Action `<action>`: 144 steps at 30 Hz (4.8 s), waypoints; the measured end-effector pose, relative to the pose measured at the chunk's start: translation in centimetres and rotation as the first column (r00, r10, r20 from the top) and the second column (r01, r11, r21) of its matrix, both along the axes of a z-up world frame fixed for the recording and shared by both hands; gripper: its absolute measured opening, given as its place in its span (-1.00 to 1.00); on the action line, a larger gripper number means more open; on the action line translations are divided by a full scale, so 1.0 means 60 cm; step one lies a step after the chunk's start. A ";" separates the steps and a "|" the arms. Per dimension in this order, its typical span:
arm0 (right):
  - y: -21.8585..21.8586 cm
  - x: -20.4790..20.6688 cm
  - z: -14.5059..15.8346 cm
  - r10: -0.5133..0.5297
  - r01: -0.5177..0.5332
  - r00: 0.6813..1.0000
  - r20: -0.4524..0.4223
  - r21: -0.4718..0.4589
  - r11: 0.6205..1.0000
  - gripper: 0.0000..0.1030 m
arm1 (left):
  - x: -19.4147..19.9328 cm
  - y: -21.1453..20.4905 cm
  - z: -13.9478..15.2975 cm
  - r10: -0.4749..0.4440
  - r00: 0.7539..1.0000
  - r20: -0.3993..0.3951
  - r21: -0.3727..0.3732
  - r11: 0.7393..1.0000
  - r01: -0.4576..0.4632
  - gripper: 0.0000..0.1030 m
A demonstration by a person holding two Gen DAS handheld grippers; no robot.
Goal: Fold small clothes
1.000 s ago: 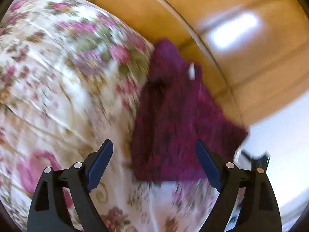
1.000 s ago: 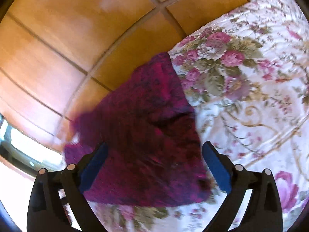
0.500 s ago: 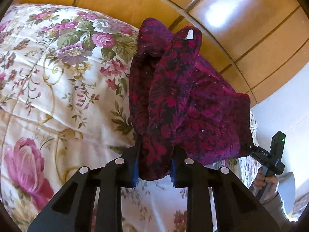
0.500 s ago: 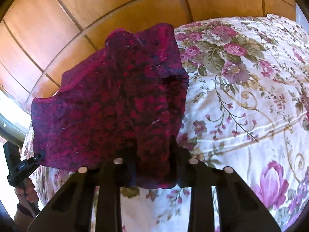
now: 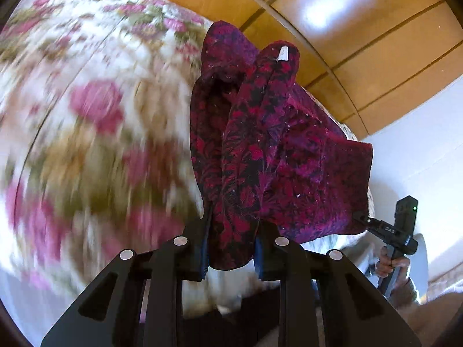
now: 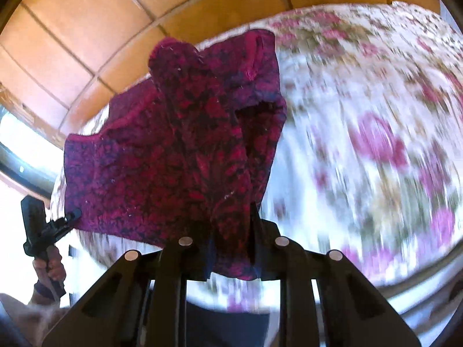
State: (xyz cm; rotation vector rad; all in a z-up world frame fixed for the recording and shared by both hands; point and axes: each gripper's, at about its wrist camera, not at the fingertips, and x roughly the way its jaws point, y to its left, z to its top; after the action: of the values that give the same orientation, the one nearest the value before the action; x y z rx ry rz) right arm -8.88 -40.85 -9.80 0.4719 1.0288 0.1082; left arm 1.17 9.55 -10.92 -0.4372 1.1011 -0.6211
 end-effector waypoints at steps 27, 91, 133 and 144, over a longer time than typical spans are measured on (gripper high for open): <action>0.082 0.104 0.060 0.059 -0.001 0.987 0.149 -0.361 0.932 -0.44 | 0.082 -0.084 0.080 -0.138 0.946 0.293 0.232 0.970 0.070 -0.47; -0.061 0.437 -0.003 -0.219 0.226 0.974 0.054 -0.287 0.931 0.32 | 0.432 -0.146 0.015 0.095 0.956 0.279 0.391 0.898 -0.204 -0.03; 0.005 0.105 0.010 -0.185 0.199 0.977 0.110 -0.136 0.971 0.00 | 0.107 -0.086 0.050 0.172 0.913 0.370 0.371 0.873 -0.315 0.18; 0.028 0.121 0.009 -0.155 0.173 0.983 0.099 -0.215 0.961 -0.37 | 0.111 -0.080 0.037 0.188 0.920 0.345 0.353 0.882 -0.313 0.18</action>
State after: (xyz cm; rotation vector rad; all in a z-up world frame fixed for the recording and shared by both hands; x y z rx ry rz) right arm -1.64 -39.20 -9.26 0.3437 0.9059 -0.1346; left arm 7.86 4.78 -8.72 -0.1158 0.8299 -0.2051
